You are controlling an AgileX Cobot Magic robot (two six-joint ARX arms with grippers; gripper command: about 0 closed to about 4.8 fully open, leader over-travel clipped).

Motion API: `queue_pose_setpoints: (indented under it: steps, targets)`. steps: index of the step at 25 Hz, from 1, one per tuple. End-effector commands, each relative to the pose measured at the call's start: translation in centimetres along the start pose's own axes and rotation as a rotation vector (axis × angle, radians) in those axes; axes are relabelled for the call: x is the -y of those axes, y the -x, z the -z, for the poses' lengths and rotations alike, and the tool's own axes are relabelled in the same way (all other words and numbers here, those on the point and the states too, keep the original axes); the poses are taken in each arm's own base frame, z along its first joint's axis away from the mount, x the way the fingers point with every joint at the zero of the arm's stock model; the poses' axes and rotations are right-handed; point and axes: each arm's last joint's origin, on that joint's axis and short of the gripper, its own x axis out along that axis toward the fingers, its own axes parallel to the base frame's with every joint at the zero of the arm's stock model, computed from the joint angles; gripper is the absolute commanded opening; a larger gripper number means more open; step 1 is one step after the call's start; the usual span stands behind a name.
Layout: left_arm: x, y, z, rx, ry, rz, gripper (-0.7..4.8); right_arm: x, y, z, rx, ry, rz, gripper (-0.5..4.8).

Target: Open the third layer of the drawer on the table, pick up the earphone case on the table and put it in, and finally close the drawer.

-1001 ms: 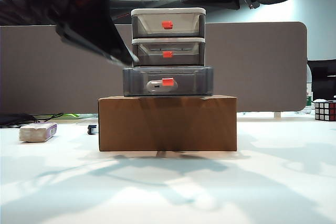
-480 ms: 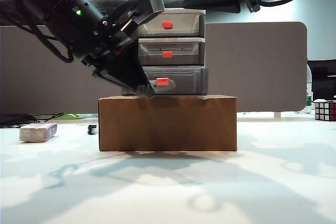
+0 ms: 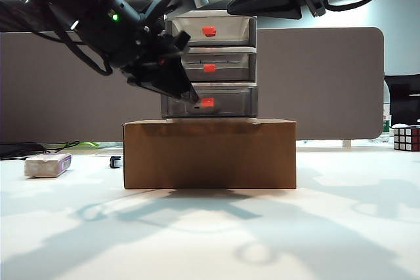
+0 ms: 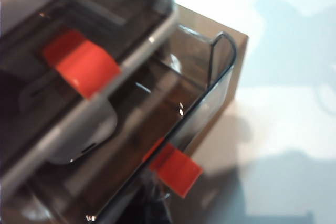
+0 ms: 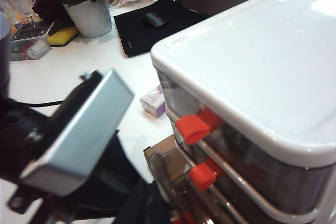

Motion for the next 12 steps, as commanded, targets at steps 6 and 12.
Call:
queue_pose_setpoints:
  steps: [6,12]
  targets:
    - [-0.78,-1.61,-0.49,0.114,-0.026,-0.111,-0.06,-0.04,0.08,-0.26,0.005,0.036,0.005,-0.05]
    - [-0.73,-1.51,-0.37,0.104,-0.024,-0.11,-0.06,-0.1,0.43,-0.05,-0.035,0.061,0.05,-0.05]
